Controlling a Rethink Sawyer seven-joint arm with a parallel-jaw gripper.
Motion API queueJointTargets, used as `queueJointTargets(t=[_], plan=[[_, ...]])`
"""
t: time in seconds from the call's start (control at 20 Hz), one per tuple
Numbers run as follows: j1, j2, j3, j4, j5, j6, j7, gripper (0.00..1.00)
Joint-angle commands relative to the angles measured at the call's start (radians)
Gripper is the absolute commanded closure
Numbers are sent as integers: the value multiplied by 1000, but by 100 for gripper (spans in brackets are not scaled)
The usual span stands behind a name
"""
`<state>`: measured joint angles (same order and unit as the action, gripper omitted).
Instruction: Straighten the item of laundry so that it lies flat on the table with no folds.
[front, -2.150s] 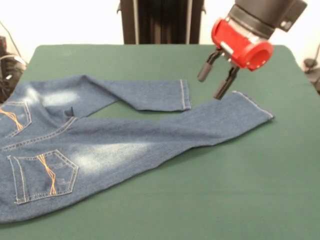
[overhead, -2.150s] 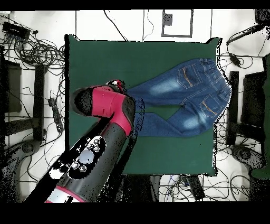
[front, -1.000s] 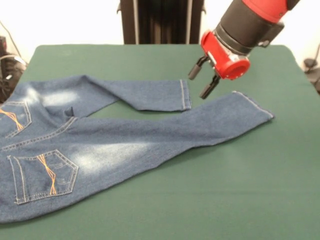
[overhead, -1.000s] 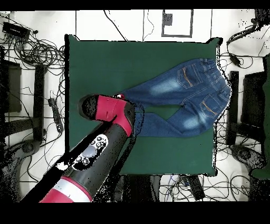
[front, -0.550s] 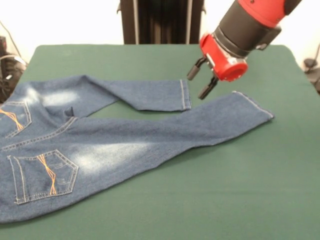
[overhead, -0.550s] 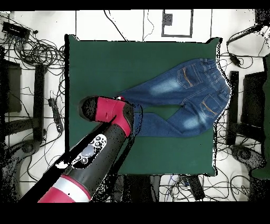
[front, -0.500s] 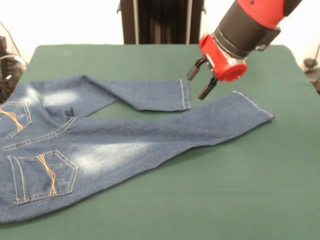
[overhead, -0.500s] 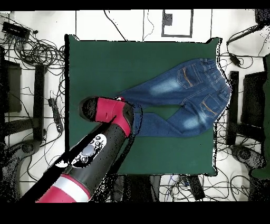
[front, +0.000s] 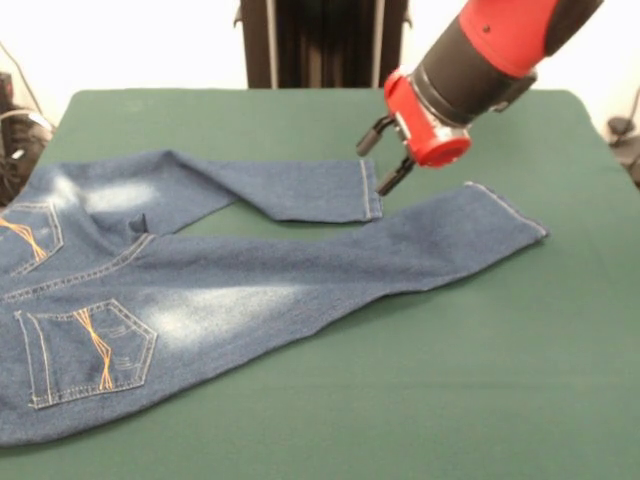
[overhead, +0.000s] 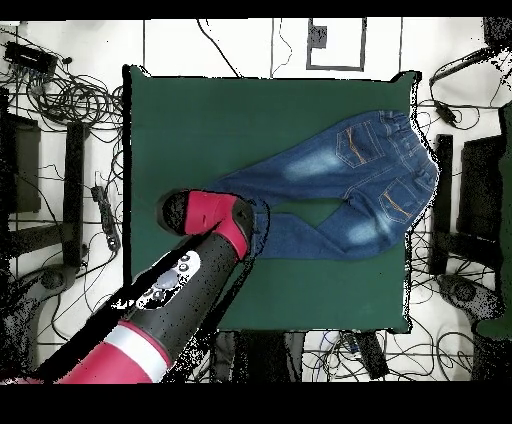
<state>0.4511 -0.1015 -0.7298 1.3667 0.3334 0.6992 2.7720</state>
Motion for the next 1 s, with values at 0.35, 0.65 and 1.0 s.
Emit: queueJointTargets(t=[0.35, 0.65, 1.0], plan=[[-22, 104, 76, 109, -31, -42, 159, 0], [-39, 155, 124, 113, 9, -184, 187, 0], [-54, 182, 213, 145, 98, -481, 280, 0]])
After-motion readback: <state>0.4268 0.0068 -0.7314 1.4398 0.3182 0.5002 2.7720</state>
